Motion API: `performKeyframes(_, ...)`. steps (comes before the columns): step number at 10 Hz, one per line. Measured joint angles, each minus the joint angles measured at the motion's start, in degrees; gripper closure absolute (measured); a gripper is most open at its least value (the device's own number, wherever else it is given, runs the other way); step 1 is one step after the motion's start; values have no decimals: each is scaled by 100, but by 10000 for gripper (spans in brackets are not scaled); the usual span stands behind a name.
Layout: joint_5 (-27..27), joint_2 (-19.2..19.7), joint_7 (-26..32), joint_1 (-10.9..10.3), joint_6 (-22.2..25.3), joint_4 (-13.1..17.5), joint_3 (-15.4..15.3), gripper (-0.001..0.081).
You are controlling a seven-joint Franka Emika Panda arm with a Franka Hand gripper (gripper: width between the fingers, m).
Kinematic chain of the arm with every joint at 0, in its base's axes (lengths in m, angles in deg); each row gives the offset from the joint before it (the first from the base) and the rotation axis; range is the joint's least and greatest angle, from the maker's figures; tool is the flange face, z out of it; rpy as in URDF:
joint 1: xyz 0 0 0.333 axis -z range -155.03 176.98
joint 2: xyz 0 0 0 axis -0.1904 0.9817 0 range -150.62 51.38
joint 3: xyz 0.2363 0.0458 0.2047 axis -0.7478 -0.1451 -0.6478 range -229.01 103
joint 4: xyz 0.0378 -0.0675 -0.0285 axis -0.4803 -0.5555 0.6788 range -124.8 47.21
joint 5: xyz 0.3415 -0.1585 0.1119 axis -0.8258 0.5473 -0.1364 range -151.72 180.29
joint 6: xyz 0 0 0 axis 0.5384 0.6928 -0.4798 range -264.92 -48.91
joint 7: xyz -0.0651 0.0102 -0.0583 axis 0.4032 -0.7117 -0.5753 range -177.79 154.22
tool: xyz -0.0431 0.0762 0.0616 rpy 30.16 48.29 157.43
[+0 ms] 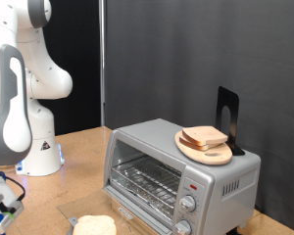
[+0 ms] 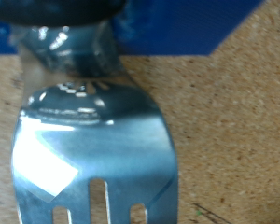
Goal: Make a piece of toast with the oven
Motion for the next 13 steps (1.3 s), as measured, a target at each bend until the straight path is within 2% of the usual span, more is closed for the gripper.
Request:
performKeyframes(4,0,-107,6,-17,-22,-296,-168,413)
performKeyframes(9,4,-586,11,-18,20,-843,-290,413)
performKeyframes(13,60,-840,11,-15,57,-1082,-286,413)
